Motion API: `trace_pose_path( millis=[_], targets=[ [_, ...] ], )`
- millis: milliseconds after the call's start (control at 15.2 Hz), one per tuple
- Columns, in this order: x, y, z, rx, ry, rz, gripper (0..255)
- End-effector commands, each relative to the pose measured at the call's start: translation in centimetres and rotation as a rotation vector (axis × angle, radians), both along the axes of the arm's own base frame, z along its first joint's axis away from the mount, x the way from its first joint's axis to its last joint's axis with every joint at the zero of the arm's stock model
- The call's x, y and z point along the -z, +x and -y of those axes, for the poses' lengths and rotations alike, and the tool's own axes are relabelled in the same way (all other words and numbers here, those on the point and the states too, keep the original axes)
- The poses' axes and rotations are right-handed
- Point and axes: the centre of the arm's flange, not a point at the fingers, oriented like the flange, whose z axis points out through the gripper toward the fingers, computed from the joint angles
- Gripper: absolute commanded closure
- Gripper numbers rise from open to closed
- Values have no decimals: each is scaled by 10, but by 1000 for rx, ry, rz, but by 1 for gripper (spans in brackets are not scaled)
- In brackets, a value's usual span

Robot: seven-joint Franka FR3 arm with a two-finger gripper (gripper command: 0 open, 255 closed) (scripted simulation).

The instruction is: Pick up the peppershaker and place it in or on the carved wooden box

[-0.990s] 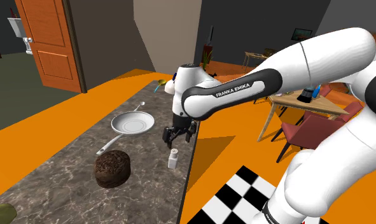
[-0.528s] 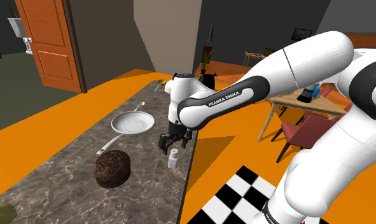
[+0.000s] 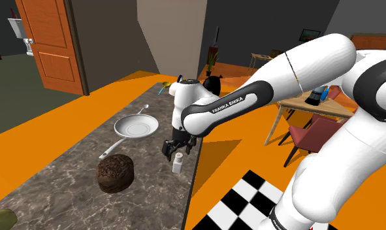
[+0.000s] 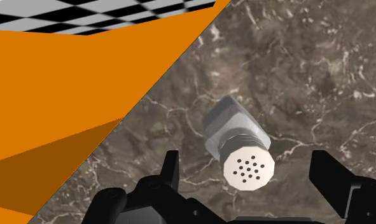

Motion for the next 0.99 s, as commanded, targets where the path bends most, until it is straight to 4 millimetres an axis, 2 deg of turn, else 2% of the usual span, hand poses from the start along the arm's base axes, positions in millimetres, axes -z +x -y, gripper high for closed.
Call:
trace_pose_path(
  millis=[0,66,660,924],
  targets=[
    [0,0,0,0,0,0,0],
    [0,0,0,0,0,0,255],
    [0,0,0,0,0,0,255],
    [-21,0,0,0,0,0,255]
  ],
)
